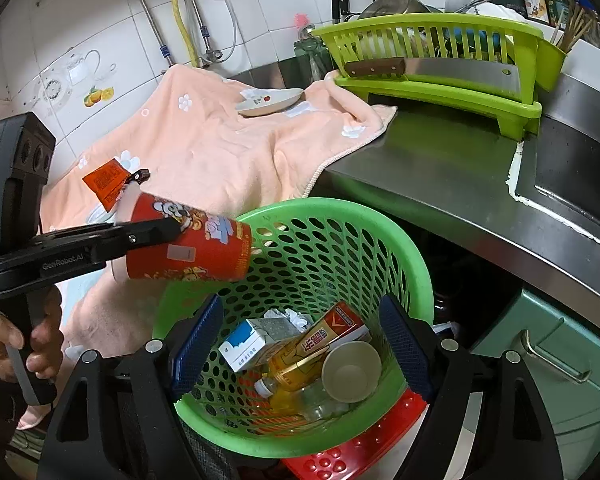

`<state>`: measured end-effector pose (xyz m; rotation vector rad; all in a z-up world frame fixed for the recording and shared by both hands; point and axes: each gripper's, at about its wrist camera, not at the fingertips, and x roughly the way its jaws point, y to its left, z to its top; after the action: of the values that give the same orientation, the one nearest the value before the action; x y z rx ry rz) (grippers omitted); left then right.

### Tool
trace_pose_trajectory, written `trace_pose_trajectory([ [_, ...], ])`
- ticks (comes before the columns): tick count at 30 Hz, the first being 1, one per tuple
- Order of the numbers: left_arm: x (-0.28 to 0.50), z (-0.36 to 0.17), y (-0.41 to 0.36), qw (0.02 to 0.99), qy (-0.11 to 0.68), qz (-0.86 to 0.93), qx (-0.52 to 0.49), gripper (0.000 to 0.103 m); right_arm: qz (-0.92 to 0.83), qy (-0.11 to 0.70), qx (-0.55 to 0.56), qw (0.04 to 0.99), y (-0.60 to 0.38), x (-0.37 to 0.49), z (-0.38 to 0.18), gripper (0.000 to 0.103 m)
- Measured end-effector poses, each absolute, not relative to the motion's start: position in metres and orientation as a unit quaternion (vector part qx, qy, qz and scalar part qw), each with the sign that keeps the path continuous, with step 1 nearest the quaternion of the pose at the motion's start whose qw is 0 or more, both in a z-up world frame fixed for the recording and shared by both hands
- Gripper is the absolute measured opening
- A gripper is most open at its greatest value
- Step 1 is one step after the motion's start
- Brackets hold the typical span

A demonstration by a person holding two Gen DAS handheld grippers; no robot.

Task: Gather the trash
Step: 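Open both tools to drop the paper cup and red cup into the basket, then grasp the white lid with the left tool while the right tool grasps the orange wrapper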

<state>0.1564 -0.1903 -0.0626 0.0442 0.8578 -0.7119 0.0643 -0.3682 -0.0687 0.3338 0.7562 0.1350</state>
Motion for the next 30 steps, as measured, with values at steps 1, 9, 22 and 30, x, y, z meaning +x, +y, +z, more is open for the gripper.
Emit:
trace_pose_trajectory([
  [1, 0.157, -0.064, -0.19, 0.848, 0.409, -0.337, 0.02, 0.012, 0.066, 0.367, 0.163, 0.913, -0.368, 0.065, -0.069, 0.077],
  [9, 0.155, -0.063, -0.183, 0.851, 0.401, -0.338, 0.014, 0.023, 0.073, 0.367, 0.163, 0.913, -0.364, 0.067, -0.069, 0.077],
  [22, 0.153, -0.052, -0.155, 0.867, 0.392, -0.308, 0.011, 0.023, 0.087, 0.365, 0.155, 0.914, -0.354, 0.075, -0.064, 0.077],
  [30, 0.157, -0.039, -0.111, 0.886, 0.384, -0.261, 0.002, 0.023, 0.127, 0.36, 0.142, 0.913, -0.327, 0.096, -0.049, 0.077],
])
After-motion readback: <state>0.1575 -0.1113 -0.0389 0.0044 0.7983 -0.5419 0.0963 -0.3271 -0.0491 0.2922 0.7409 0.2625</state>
